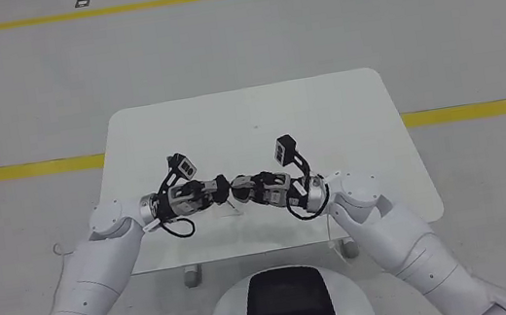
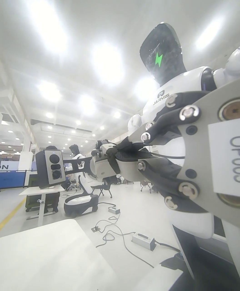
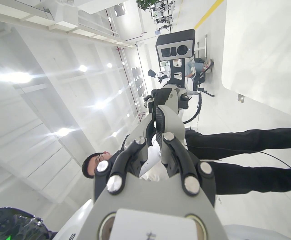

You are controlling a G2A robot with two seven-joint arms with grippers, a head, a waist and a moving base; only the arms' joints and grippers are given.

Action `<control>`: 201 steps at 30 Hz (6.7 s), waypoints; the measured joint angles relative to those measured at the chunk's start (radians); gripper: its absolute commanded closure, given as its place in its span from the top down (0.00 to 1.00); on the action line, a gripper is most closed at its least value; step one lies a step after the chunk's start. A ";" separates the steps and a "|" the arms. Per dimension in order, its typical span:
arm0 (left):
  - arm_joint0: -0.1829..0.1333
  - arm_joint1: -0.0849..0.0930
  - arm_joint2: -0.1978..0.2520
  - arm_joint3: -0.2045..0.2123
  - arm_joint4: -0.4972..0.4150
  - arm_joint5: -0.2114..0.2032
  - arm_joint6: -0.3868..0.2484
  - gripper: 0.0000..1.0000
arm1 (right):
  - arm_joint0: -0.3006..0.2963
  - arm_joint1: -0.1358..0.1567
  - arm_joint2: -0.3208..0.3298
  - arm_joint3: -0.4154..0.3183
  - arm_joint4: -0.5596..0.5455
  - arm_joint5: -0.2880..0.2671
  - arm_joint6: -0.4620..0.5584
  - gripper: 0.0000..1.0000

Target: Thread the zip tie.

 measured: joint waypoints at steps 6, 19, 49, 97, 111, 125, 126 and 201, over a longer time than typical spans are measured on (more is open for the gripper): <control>0.008 0.004 -0.009 -0.004 0.002 -0.003 -0.003 0.00 | -0.023 0.008 0.038 -0.019 0.012 -0.008 -0.022 1.00; 0.020 0.008 -0.015 -0.023 -0.002 -0.002 -0.009 0.00 | -0.044 0.017 0.076 -0.041 0.012 -0.002 -0.018 1.00; 0.092 0.022 -0.157 -0.146 0.188 -0.146 -0.074 0.00 | -0.044 0.017 0.076 -0.041 0.012 -0.002 -0.018 1.00; 0.143 -0.013 -0.527 -0.068 0.085 -0.146 -0.016 0.00 | 0.141 0.008 -0.140 -0.044 -0.540 0.201 -0.054 1.00; 0.143 -0.013 -0.527 -0.068 0.085 -0.146 -0.016 0.00 | 0.225 -0.009 -0.206 -0.031 -0.634 0.225 -0.033 1.00; 0.143 -0.013 -0.527 -0.068 0.085 -0.146 -0.016 0.00 | 0.480 -0.150 -0.465 0.268 -0.696 0.259 -0.067 1.00; 0.143 -0.013 -0.527 -0.068 0.085 -0.146 -0.016 0.00 | 0.479 -0.149 -0.465 0.267 -0.695 0.259 -0.067 1.00; 0.143 -0.013 -0.527 -0.068 0.085 -0.146 -0.016 0.00 | 0.667 -0.554 -0.642 0.905 -1.003 0.262 0.011 0.00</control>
